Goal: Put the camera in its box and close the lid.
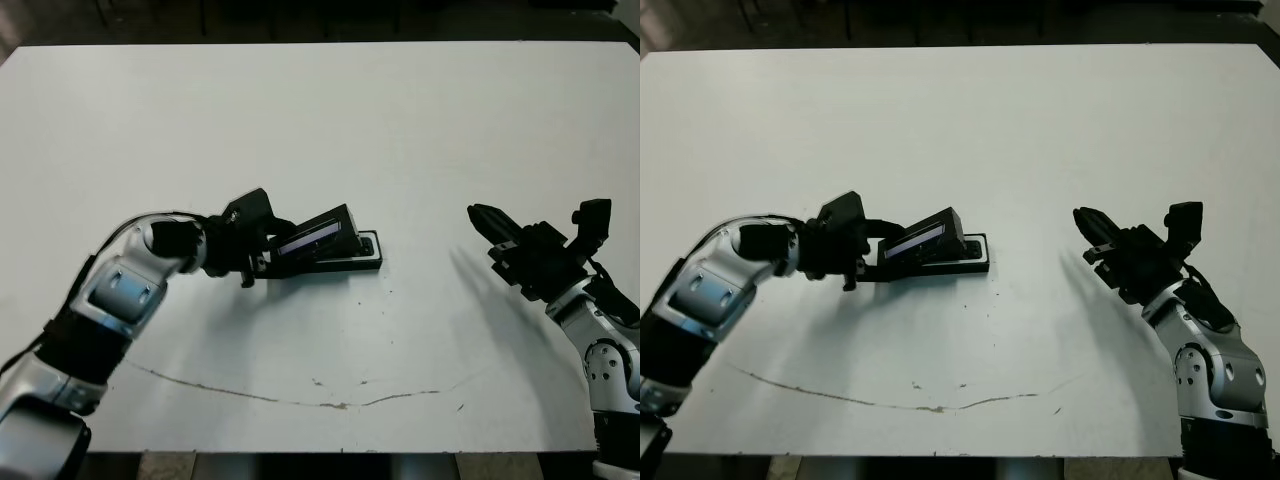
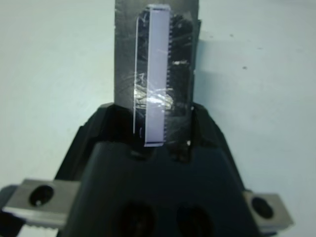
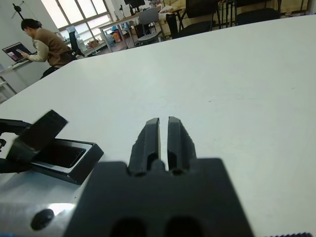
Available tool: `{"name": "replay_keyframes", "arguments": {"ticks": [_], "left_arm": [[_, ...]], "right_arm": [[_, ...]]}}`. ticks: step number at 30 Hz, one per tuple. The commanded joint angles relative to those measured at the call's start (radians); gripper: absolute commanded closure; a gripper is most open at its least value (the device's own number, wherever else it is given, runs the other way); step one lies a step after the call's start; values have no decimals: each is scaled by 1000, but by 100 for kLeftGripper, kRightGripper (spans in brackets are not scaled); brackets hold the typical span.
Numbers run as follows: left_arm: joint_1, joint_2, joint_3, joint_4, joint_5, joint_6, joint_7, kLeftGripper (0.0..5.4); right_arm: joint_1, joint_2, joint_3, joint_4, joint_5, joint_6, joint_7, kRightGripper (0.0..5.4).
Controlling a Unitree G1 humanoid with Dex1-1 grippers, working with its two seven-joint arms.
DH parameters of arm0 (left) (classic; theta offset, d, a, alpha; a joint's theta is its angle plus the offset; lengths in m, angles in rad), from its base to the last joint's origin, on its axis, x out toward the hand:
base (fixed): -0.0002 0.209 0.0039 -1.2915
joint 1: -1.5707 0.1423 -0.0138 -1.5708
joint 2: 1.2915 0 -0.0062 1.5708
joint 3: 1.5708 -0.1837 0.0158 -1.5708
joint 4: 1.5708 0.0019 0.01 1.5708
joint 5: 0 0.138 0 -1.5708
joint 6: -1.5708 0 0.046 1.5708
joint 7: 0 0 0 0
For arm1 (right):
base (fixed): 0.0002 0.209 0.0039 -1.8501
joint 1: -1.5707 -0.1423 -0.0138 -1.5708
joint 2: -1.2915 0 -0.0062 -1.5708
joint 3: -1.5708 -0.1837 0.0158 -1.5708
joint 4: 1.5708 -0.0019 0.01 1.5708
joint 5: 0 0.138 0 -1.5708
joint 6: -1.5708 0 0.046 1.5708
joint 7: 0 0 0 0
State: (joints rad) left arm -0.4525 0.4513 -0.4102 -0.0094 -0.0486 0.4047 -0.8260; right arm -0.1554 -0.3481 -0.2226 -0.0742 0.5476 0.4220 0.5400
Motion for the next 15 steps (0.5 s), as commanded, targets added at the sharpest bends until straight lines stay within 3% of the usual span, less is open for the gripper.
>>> {"name": "replay_keyframes", "arguments": {"ticks": [1,5,15], "left_arm": [[89,-19,-106,8,30,125,-20,294],[76,-14,-131,-47,36,178,-41,294],[-15,4,-196,-28,70,143,-122,294]], "right_arm": [[20,0,-3,15,-4,-9,8,540],[26,4,2,0,-12,-10,-5,540],[29,15,0,8,-5,-20,0,540]]}}
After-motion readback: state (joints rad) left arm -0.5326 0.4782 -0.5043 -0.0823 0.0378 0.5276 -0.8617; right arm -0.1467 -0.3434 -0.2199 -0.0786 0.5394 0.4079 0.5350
